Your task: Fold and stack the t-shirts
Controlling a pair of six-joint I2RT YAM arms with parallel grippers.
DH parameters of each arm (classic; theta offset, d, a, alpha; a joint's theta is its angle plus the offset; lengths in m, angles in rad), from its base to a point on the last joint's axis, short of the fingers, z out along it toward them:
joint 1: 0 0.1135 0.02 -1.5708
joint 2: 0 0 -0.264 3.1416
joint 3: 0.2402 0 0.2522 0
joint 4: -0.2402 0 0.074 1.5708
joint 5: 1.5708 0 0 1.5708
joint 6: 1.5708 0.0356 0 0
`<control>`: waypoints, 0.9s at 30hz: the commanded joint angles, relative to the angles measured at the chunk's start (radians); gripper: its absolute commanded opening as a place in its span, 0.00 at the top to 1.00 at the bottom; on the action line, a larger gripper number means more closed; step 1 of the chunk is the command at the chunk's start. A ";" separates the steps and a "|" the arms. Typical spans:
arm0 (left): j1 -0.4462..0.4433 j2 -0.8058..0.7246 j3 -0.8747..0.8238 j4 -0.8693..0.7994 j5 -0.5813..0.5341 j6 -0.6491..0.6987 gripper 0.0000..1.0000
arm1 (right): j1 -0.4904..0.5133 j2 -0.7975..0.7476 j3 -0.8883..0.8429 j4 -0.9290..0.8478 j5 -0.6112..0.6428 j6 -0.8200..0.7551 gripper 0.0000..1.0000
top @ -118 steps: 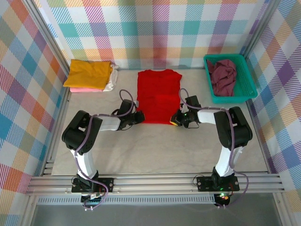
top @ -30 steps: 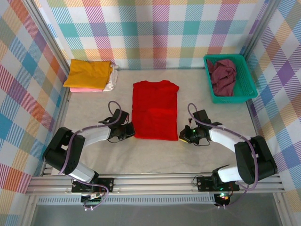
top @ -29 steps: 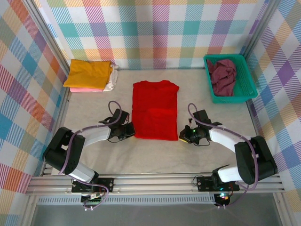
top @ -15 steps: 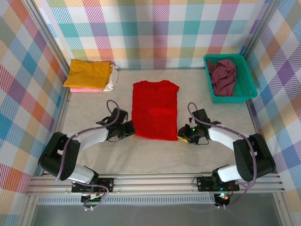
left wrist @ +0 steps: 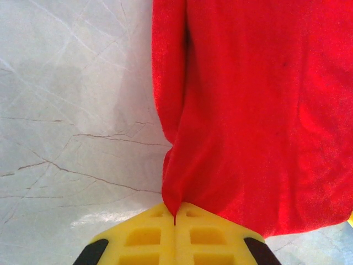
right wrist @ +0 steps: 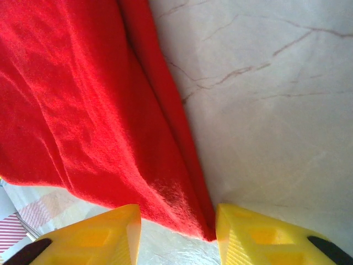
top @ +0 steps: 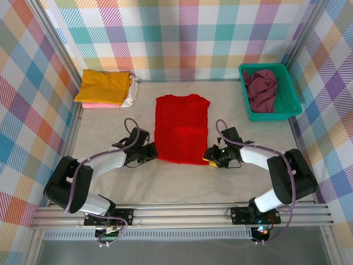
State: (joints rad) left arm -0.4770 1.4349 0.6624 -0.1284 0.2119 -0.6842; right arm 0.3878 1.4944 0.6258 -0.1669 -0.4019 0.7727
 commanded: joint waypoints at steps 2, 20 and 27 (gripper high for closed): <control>-0.009 -0.002 -0.009 -0.004 0.007 -0.003 1.00 | 0.019 0.028 0.012 0.045 -0.018 0.017 0.60; -0.009 -0.046 -0.026 -0.016 -0.014 -0.018 1.00 | 0.063 0.049 -0.002 0.107 0.027 0.077 0.74; -0.009 -0.050 -0.033 -0.016 -0.020 -0.019 1.00 | 0.082 0.048 0.002 0.097 0.051 0.089 0.80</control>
State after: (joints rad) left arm -0.4770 1.4048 0.6453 -0.1284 0.2073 -0.6918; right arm 0.4274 1.5150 0.6270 -0.1539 -0.3283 0.8474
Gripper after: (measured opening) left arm 0.048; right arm 0.213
